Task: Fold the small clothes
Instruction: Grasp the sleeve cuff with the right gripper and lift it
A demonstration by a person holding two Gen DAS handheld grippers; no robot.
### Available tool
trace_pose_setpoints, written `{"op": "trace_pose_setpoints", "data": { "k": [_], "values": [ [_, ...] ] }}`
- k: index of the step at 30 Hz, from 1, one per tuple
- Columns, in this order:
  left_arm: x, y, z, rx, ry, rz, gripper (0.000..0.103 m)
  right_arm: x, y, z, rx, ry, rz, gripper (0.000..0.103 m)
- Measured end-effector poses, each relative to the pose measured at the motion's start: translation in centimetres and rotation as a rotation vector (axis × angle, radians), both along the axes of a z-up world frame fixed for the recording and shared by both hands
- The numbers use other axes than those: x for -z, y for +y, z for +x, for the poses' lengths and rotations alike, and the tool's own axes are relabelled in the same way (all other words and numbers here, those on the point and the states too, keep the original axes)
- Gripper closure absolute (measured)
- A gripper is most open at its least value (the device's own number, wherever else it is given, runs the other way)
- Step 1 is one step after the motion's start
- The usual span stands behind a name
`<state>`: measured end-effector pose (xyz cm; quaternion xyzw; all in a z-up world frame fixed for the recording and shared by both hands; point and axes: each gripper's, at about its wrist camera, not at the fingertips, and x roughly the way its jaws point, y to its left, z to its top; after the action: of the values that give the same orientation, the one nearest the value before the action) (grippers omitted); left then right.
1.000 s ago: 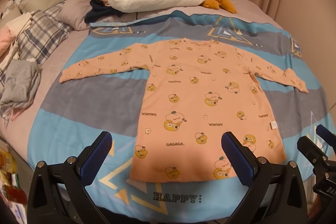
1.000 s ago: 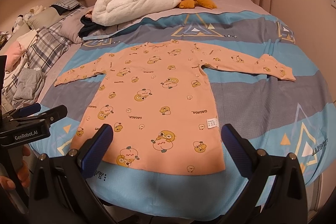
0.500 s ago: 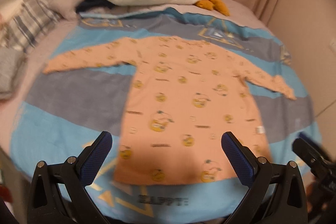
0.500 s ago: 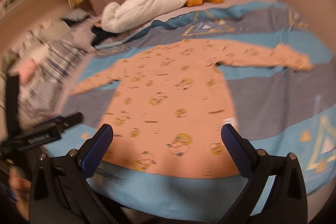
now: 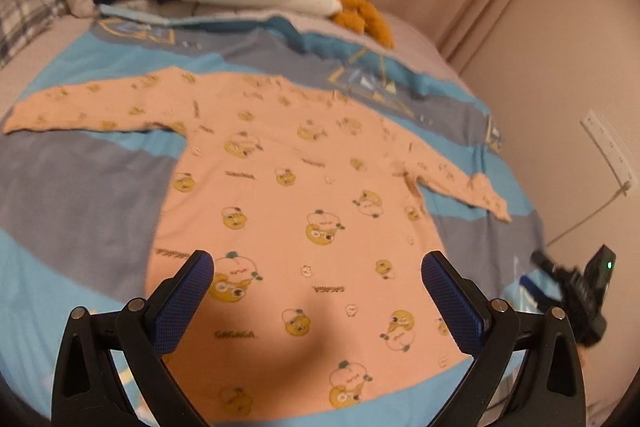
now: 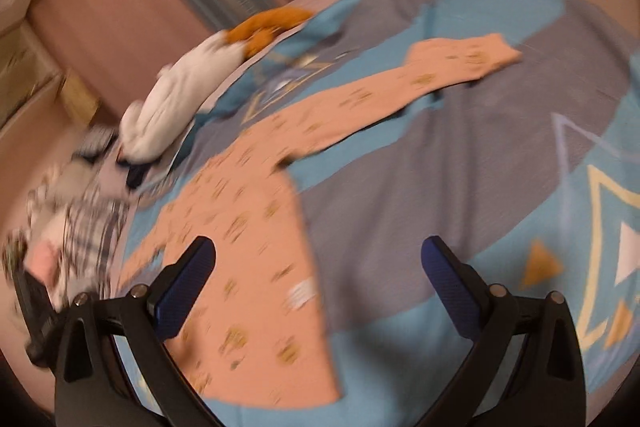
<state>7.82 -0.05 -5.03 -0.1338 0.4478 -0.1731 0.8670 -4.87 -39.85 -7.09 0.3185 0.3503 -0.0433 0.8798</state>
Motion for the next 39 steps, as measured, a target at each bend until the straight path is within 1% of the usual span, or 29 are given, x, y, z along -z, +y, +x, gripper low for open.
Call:
{"op": "trace_pose_setpoints", "data": {
  "k": [1, 3, 4, 6, 8, 11, 12, 15, 16, 17, 20, 22, 23, 24, 25, 26, 28, 29, 31, 34, 35, 37, 39],
  "values": [
    [0.5, -0.4, 0.9, -0.002, 0.015, 0.032, 0.000, 0.2, -1.1, 0.2, 0.026, 0.001, 0.013, 0.000],
    [1.1, -0.8, 2.0, -0.005, 0.031, 0.062, 0.000, 0.6, -3.6, 1.7, 0.068, 0.003, 0.011, 0.000],
    [1.4, -1.0, 2.6, -0.007, 0.039, 0.063, 0.000, 0.8, -4.4, 2.2, 0.083, 0.013, -0.003, 0.000],
    [1.6, -1.0, 3.6, -0.003, 0.044, 0.036, 0.000, 1.4, -7.0, 4.1, 0.126, 0.033, -0.012, 0.000],
    [1.8, -1.2, 4.9, 0.003, 0.044, 0.016, 0.000, 2.0, -9.5, 5.2, 0.157, 0.022, 0.028, 0.001],
    [2.0, -1.6, 6.7, -0.009, 0.035, 0.054, 0.000, 3.4, -13.2, 6.8, 0.239, -0.001, 0.156, 0.008],
    [2.0, -1.6, 7.1, -0.012, 0.035, 0.059, 0.000, 4.2, -14.6, 7.4, 0.281, -0.016, 0.216, 0.012],
    [2.3, -2.0, 8.9, -0.023, 0.044, 0.060, 0.000, 5.8, -16.6, 8.8, 0.357, 0.001, 0.311, 0.022],
    [2.4, -2.1, 9.4, -0.028, 0.043, 0.065, 0.000, 6.3, -16.9, 9.3, 0.374, 0.013, 0.334, 0.027],
    [2.4, -2.2, 9.8, -0.032, 0.041, 0.068, 0.000, 6.9, -17.3, 9.9, 0.390, 0.016, 0.357, 0.029],
    [2.4, -2.5, 10.5, -0.041, 0.036, 0.067, 0.000, 7.3, -18.3, 11.4, 0.427, -0.019, 0.408, 0.039],
    [2.7, -2.5, 10.8, -0.046, 0.042, 0.066, 0.000, 7.4, -18.8, 12.0, 0.447, -0.035, 0.425, 0.054],
    [2.9, -2.5, 11.0, -0.050, 0.047, 0.067, 0.000, 7.5, -19.0, 12.3, 0.462, -0.032, 0.424, 0.070],
    [3.0, -2.4, 11.1, -0.055, 0.052, 0.069, 0.000, 7.7, -19.2, 12.5, 0.482, -0.016, 0.418, 0.087],
    [3.3, -2.3, 11.2, -0.060, 0.059, 0.074, 0.000, 7.9, -19.4, 12.6, 0.495, -0.009, 0.409, 0.096],
    [3.4, -2.1, 11.3, -0.065, 0.065, 0.080, 0.000, 8.3, -20.0, 12.1, 0.499, -0.013, 0.401, 0.095],
    [3.5, -1.5, 11.4, -0.079, 0.074, 0.090, 0.000, 7.8, -20.1, 11.7, 0.498, -0.037, 0.376, 0.096],
    [3.6, -1.2, 11.4, -0.085, 0.078, 0.091, 0.000, 7.0, -19.9, 11.7, 0.487, -0.046, 0.351, 0.096],
    [3.5, -0.3, 11.5, -0.104, 0.084, 0.088, 0.000, 4.7, -18.9, 12.0, 0.444, -0.055, 0.263, 0.096],
    [3.4, 1.2, 11.5, -0.133, 0.092, 0.075, 0.000, -0.4, -16.3, 13.8, 0.334, -0.063, 0.103, 0.096],
    [3.3, 1.6, 11.5, -0.143, 0.098, 0.076, 0.000, -2.7, -14.7, 14.8, 0.282, -0.064, 0.037, 0.096],
    [3.3, 2.7, 11.3, -0.165, 0.110, 0.093, 0.000, -5.6, -12.1, 16.2, 0.205, -0.073, -0.037, 0.096],
    [3.2, 3.5, 10.9, -0.177, 0.111, 0.106, 0.000, -9.0, -7.8, 18.3, 0.103, -0.075, -0.142, 0.096]
  ]
}}
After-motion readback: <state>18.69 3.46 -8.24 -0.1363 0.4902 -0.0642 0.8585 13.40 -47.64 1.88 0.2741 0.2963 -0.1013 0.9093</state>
